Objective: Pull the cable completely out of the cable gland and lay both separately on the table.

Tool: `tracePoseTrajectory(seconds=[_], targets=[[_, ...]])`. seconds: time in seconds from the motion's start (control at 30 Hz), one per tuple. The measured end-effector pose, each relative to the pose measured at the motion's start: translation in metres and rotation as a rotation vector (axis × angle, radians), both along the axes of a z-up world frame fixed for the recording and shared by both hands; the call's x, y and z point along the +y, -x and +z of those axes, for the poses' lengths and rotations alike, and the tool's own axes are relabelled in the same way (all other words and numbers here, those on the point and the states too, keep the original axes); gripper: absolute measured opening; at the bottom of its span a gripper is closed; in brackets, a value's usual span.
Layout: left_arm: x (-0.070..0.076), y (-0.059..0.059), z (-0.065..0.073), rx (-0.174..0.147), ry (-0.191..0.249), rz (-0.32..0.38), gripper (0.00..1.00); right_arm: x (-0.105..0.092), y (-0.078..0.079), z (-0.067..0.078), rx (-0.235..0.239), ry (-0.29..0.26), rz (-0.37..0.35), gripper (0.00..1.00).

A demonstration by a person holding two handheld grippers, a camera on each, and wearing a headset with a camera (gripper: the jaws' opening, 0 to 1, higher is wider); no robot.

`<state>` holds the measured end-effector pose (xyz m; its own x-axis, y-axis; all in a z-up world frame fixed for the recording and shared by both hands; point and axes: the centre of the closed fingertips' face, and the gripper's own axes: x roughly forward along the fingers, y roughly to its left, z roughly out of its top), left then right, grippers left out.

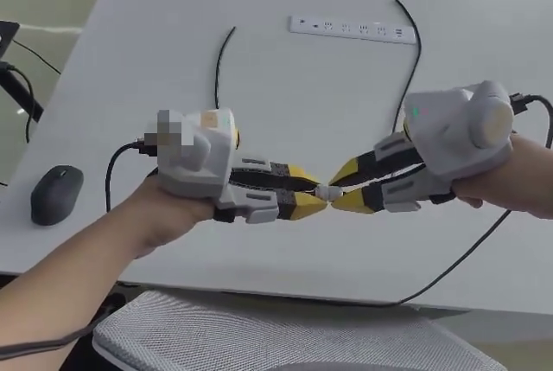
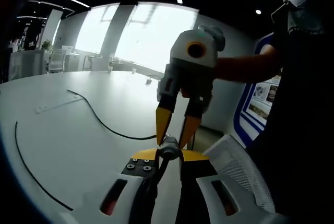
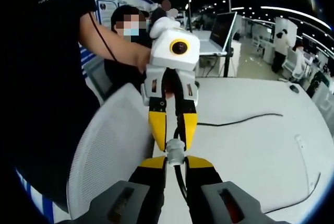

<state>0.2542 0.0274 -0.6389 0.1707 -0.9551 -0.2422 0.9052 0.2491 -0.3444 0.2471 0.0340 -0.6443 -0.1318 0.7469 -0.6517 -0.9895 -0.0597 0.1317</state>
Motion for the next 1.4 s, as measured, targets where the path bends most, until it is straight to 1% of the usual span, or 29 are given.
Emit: tracePoseTrajectory(seconds=[0.03, 0.1, 0.13, 0.2, 0.23, 0.27, 0.3, 0.33, 0.4, 0.47, 0.5, 0.53, 0.57, 0.6, 0.63, 0.7, 0.73, 0.77, 0.87, 0.93, 1.03, 1.07, 1.13, 1.2, 1.23, 1.27, 1.3, 1.33, 1.4], targets=[[0.0, 0.0, 0.0, 0.001, 0.001, 0.001, 0.15, 0.0, -0.001, 0.0, -0.012, -0.008, 0.011, 0.09], [0.001, 0.001, 0.001, 0.0, 0.005, -0.003, 0.15, 0.001, 0.0, 0.001, 0.031, -0.022, -0.019, 0.09], [0.001, 0.001, 0.001, -0.001, 0.005, -0.004, 0.15, -0.001, 0.0, 0.0, 0.049, -0.015, -0.037, 0.1], [0.002, 0.001, 0.003, -0.007, 0.006, -0.007, 0.15, -0.002, -0.002, 0.003, 0.077, -0.042, -0.067, 0.12], [0.002, 0.001, 0.004, -0.012, 0.009, -0.009, 0.15, -0.004, -0.004, 0.004, 0.124, -0.051, -0.105, 0.12], [0.002, 0.001, 0.004, -0.016, 0.01, -0.01, 0.15, -0.005, -0.005, 0.006, 0.146, -0.063, -0.121, 0.13], [0.002, 0.001, 0.005, -0.021, 0.01, -0.015, 0.15, -0.006, -0.005, 0.01, 0.188, -0.093, -0.133, 0.13], [0.002, 0.001, 0.005, -0.023, 0.01, -0.017, 0.15, -0.007, -0.005, 0.012, 0.229, -0.102, -0.144, 0.13], [0.001, 0.002, 0.006, -0.031, 0.007, -0.034, 0.15, -0.008, -0.01, 0.016, 0.283, -0.124, -0.176, 0.14], [0.001, 0.002, 0.007, -0.039, 0.004, -0.045, 0.15, -0.007, -0.009, 0.019, 0.366, -0.141, -0.189, 0.15], [0.001, 0.002, 0.007, -0.04, 0.002, -0.048, 0.15, -0.006, -0.012, 0.019, 0.381, -0.155, -0.181, 0.14], [0.001, 0.001, 0.007, -0.042, -0.001, -0.049, 0.15, -0.006, -0.012, 0.019, 0.388, -0.158, -0.179, 0.14], [0.001, 0.001, 0.007, -0.044, -0.002, -0.05, 0.15, -0.005, -0.008, 0.02, 0.441, -0.161, -0.179, 0.14], [0.001, 0.001, 0.008, -0.044, -0.002, -0.054, 0.15, -0.005, -0.007, 0.019, 0.463, -0.156, -0.178, 0.15], [0.0, 0.001, 0.008, -0.047, -0.003, -0.057, 0.15, -0.004, -0.007, 0.017, 0.469, -0.154, -0.171, 0.15], [0.0, 0.001, 0.009, -0.051, -0.007, -0.063, 0.15, -0.002, -0.008, 0.012, 0.463, -0.15, -0.172, 0.13], [-0.001, 0.001, 0.009, -0.052, -0.008, -0.067, 0.15, -0.002, -0.008, 0.011, 0.472, -0.148, -0.174, 0.13], [-0.001, 0.001, 0.009, -0.056, -0.01, -0.067, 0.15, -0.001, -0.005, 0.012, 0.501, -0.154, -0.172, 0.12], [-0.001, 0.001, 0.011, -0.057, -0.009, -0.07, 0.15, 0.001, -0.004, 0.012, 0.53, -0.174, -0.175, 0.1], [-0.001, 0.0, 0.011, -0.061, -0.011, -0.073, 0.15, 0.002, -0.003, 0.013, 0.562, -0.185, -0.182, 0.09], [-0.001, 0.001, 0.008, -0.062, -0.022, -0.085, 0.15, 0.002, -0.001, 0.011, 0.57, -0.18, -0.182, 0.09], [-0.002, 0.001, 0.007, -0.063, -0.025, -0.085, 0.15, 0.001, -0.001, 0.01, 0.554, -0.18, -0.176, 0.09], [-0.002, -0.001, 0.005, -0.052, -0.028, -0.083, 0.15, 0.0, -0.003, 0.008, 0.482, -0.182, -0.148, 0.08], [-0.002, -0.002, 0.003, -0.05, -0.029, -0.077, 0.14, 0.0, -0.004, 0.008, 0.429, -0.175, -0.136, 0.07], [-0.002, -0.003, 0.002, -0.035, -0.025, -0.075, 0.14, 0.0, -0.003, 0.007, 0.378, -0.163, -0.11, 0.07], [-0.002, -0.003, 0.001, -0.024, -0.024, -0.075, 0.14, -0.001, -0.002, 0.006, 0.338, -0.149, -0.094, 0.07], [-0.003, -0.003, 0.0, -0.026, -0.027, -0.075, 0.14, 0.0, -0.002, 0.004, 0.289, -0.126, -0.078, 0.07], [-0.003, -0.002, -0.001, -0.02, -0.027, -0.076, 0.14, 0.0, -0.001, 0.004, 0.261, -0.114, -0.066, 0.07], [-0.001, -0.003, -0.002, -0.004, -0.021, -0.068, 0.14, 0.001, -0.002, 0.003, 0.187, -0.1, -0.057, 0.07]])
